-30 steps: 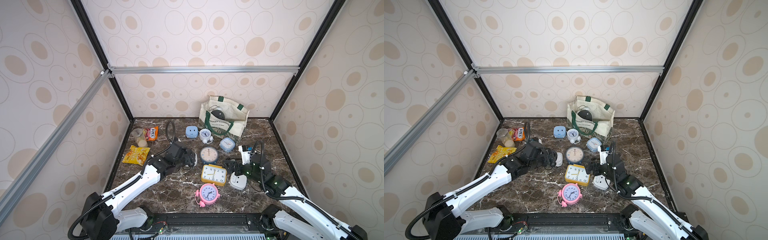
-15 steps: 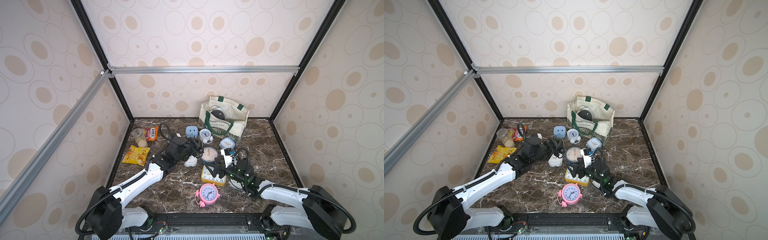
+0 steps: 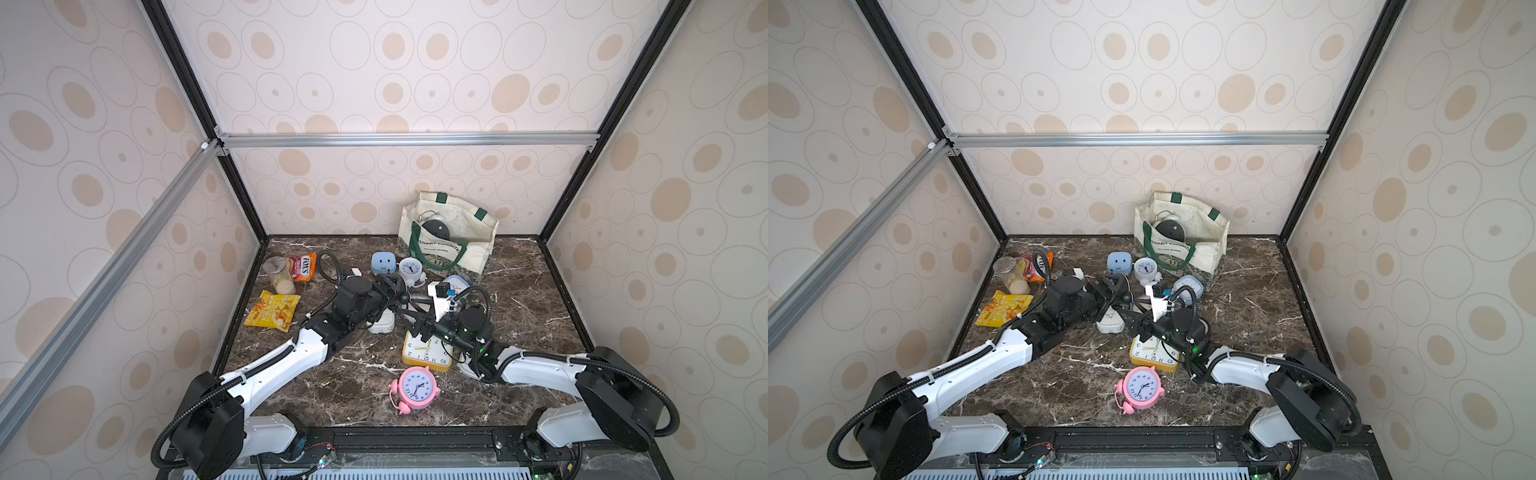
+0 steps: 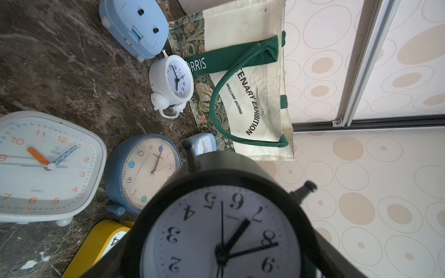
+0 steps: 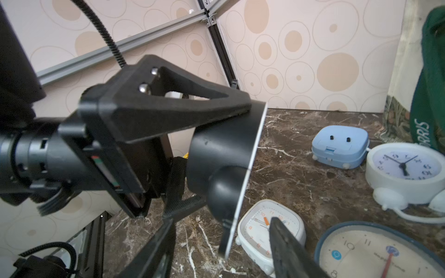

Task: Put the alarm clock into the canvas bag
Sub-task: Pick up the alarm from the center of the board.

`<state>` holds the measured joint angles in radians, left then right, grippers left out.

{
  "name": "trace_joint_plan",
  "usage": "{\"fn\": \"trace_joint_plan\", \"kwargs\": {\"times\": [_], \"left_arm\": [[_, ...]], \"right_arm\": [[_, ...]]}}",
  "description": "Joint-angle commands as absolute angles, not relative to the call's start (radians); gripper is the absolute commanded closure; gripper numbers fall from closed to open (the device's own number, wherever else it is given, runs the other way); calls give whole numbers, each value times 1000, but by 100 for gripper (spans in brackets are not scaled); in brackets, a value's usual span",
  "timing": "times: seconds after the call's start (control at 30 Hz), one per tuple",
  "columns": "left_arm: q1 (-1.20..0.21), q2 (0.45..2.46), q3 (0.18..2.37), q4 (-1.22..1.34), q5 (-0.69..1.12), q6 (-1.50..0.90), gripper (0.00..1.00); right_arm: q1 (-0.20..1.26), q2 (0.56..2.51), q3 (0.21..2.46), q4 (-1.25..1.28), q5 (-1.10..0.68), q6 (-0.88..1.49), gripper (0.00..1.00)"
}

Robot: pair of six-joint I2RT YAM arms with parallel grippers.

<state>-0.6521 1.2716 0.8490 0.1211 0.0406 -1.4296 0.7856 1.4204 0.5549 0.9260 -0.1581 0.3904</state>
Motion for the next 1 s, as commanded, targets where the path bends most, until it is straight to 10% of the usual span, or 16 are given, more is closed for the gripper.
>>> {"fn": "trace_joint_plan", "kwargs": {"times": [0.0, 0.97], "left_arm": [[-659, 1249, 857, 169, 37, -1450, 29], [-679, 1257, 860, 176, 23, -1424, 27]], "right_arm": [[793, 1435, 585, 917, -156, 394, 49], [796, 1468, 615, 897, -124, 426, 100]]}}
